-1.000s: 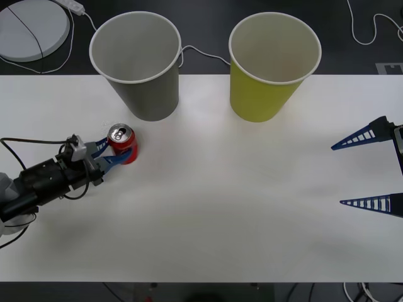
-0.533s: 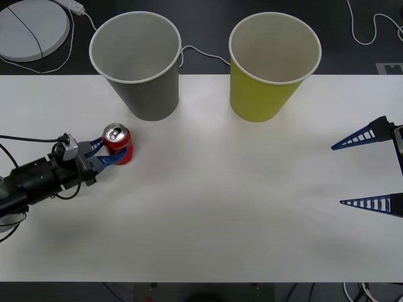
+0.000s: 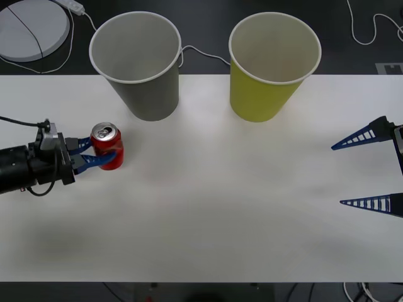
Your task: Put the can into the green bin and the plastic bottle into the gray bin
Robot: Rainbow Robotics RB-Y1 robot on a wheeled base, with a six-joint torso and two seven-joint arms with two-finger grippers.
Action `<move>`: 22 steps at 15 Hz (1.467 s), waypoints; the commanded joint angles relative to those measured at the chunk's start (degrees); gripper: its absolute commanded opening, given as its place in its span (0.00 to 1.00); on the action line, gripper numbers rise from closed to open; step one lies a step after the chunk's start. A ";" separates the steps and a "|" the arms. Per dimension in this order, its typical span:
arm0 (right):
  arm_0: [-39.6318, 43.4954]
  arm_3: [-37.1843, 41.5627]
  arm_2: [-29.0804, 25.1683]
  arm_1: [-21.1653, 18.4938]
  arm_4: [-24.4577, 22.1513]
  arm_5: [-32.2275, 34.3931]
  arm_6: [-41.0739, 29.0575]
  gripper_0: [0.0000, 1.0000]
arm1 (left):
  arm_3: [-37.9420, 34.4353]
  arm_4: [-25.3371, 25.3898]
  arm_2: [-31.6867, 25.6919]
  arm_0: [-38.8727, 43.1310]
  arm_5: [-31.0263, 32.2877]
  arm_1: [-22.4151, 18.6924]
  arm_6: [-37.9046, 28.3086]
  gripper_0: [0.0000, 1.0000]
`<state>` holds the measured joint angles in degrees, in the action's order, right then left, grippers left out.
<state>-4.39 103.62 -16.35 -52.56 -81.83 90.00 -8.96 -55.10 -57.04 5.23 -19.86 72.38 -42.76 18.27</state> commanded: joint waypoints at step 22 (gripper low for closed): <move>0.00 0.00 0.00 0.00 0.00 0.00 0.00 1.00 | -59.07 -36.21 9.71 -22.68 5.75 -23.95 -87.27 0.00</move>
<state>-4.39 103.62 -16.35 -52.56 -81.83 90.00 -8.96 -115.51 -93.45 12.21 -38.81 78.09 -66.59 -67.30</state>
